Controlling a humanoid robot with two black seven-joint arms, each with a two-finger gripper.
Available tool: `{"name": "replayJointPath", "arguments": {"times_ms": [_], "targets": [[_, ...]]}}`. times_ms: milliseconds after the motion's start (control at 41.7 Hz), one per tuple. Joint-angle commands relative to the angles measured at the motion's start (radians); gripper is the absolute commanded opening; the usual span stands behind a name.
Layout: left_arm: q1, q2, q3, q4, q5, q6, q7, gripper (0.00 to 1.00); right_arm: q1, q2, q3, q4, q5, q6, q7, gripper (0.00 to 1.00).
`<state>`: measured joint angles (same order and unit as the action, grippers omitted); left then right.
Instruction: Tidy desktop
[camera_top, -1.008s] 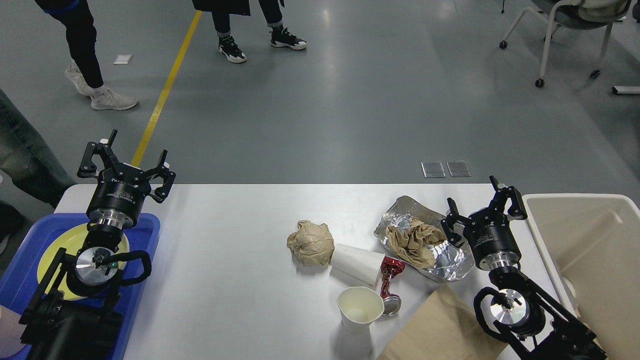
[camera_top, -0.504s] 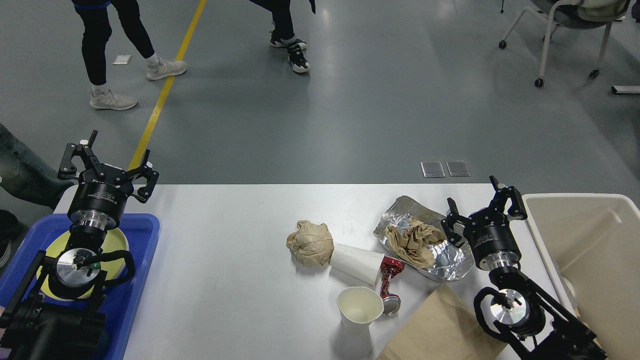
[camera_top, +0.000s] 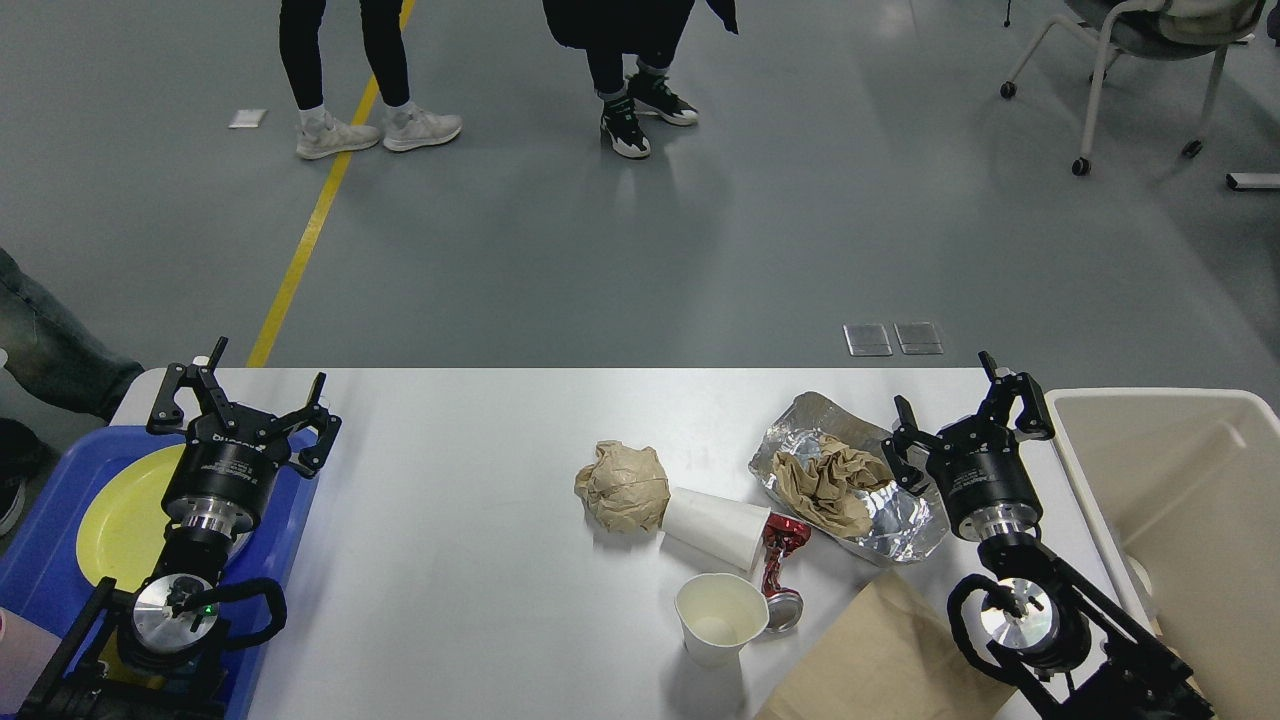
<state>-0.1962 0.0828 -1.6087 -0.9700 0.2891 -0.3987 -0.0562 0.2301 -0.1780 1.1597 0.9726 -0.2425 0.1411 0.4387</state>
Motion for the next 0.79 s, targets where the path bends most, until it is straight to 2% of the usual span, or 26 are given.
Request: {"name": "replayJointPath", "arguments": {"times_ms": [0, 96, 192, 312, 480, 624, 768], "targets": [[0.017, -0.011, 0.003, 0.010, 0.004, -0.017, -0.030, 0.96, 0.000, 0.000, 0.000, 0.000, 0.000, 0.000, 0.000, 1.00], [0.014, -0.009, 0.012, 0.017, 0.010, -0.023, -0.100, 0.96, 0.000, 0.000, 0.000, 0.000, 0.000, 0.000, 0.000, 1.00], [0.012, -0.017, 0.015, 0.031, 0.010, -0.035, -0.125, 0.96, 0.000, 0.000, 0.000, 0.000, 0.000, 0.000, 0.000, 1.00], [0.004, -0.018, 0.038, 0.073, 0.008, -0.078, -0.192, 0.96, 0.000, 0.000, 0.000, 0.000, 0.000, 0.000, 0.000, 1.00], [0.008, -0.014, 0.041, 0.077, 0.005, -0.106, -0.183, 0.96, 0.000, 0.000, 0.000, 0.000, 0.000, 0.000, 0.000, 1.00], [0.014, -0.014, 0.039, 0.079, -0.008, -0.170, -0.179, 0.96, 0.000, 0.000, 0.000, 0.000, 0.000, 0.000, 0.000, 1.00], [0.012, -0.014, 0.038, 0.082, -0.025, -0.169, -0.175, 0.96, 0.000, 0.000, 0.000, 0.000, 0.000, 0.000, 0.000, 1.00]]}}
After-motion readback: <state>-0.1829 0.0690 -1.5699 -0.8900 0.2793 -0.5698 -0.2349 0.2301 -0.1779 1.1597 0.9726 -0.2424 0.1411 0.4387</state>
